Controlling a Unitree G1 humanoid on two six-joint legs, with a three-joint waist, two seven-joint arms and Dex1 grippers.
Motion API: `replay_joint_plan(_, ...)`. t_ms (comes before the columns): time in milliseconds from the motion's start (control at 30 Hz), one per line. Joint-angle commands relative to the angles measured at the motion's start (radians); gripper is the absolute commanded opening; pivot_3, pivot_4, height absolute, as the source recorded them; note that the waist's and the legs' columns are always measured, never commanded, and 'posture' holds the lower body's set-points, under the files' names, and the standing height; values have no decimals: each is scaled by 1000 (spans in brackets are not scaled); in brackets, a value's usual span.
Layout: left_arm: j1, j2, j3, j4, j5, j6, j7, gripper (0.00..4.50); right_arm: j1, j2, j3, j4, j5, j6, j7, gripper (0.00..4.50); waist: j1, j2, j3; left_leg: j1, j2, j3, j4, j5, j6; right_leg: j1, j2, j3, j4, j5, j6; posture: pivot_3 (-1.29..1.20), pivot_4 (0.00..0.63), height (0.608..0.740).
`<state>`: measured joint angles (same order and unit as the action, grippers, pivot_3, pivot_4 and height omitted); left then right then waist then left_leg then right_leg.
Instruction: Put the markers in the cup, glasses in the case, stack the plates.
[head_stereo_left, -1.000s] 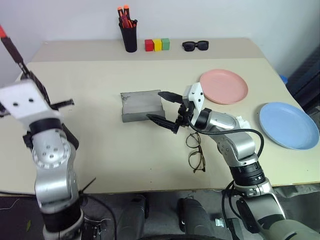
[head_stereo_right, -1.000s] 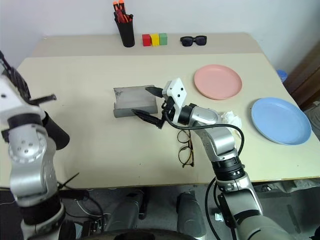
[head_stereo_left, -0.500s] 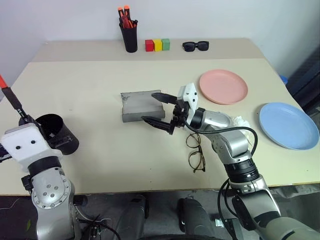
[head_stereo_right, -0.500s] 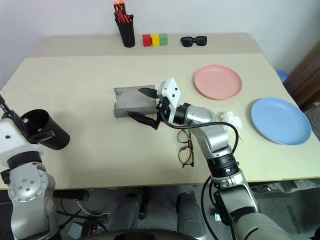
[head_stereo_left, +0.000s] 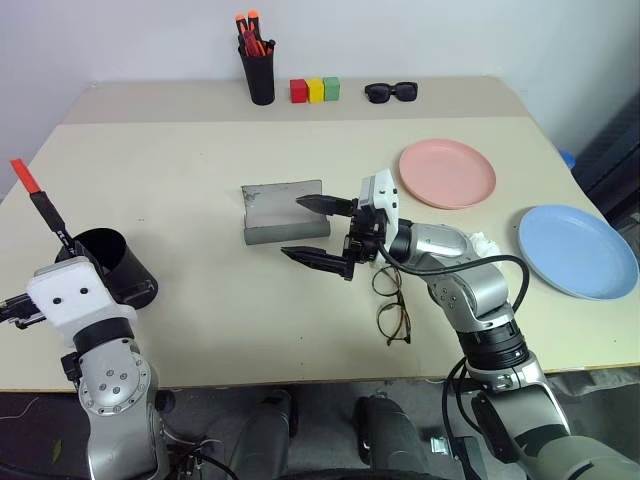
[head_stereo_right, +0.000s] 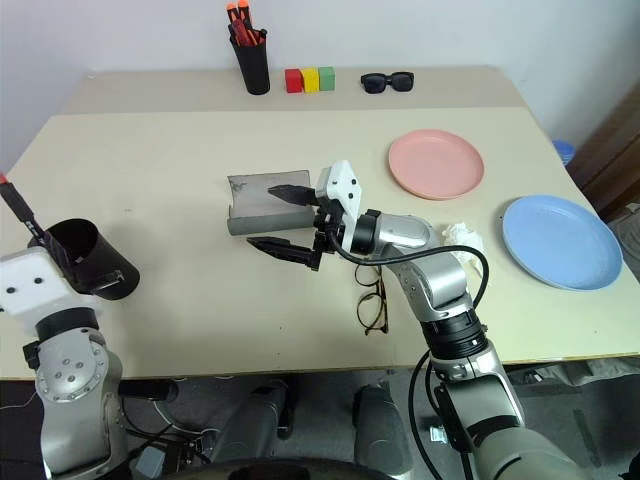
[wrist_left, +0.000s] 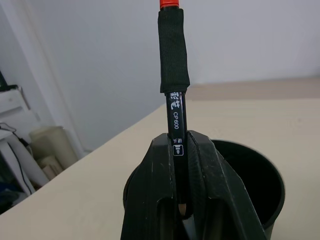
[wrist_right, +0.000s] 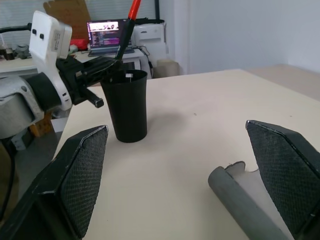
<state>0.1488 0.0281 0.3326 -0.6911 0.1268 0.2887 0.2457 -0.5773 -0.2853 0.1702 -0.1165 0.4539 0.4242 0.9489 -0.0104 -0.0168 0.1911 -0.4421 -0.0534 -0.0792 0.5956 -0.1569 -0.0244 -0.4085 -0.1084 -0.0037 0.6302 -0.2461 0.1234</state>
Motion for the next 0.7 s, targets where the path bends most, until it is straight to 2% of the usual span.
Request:
replay_joint_plan(33, -4, -7, -2, -10, 13, -30, 6, 33, 0, -2, -2, -47, 11, -13, 3, 4500, 0, 0, 0, 0, 0, 0, 0, 0, 0, 0, 0, 0, 0, 0, 0, 0, 150, 740)
replay_joint_plan(267, -3, -27, -17, -5, 26, -41, 14, 33, 0, 1, 2, -43, 9, -20, 3, 4500, 0, 0, 0, 0, 0, 0, 0, 0, 0, 0, 0, 0, 0, 0, 0, 0, 150, 740)
replay_joint_plan(400, 5, -32, -20, -9, 43, -41, 18, 1654, 1, 2, 4, -43, 9, -22, 2, 4500, 0, 0, 0, 0, 0, 0, 0, 0, 0, 0, 0, 0, 0, 0, 0, 0, 150, 740)
replay_joint_plan(700, -7, -19, 17, 4, 32, -57, 8, 1654, 2, 2, 5, -43, 8, -24, -3, 4500, 0, 0, 0, 0, 0, -1, 0, 0, 0, 0, 0, 0, 0, 0, 0, 0, 150, 740)
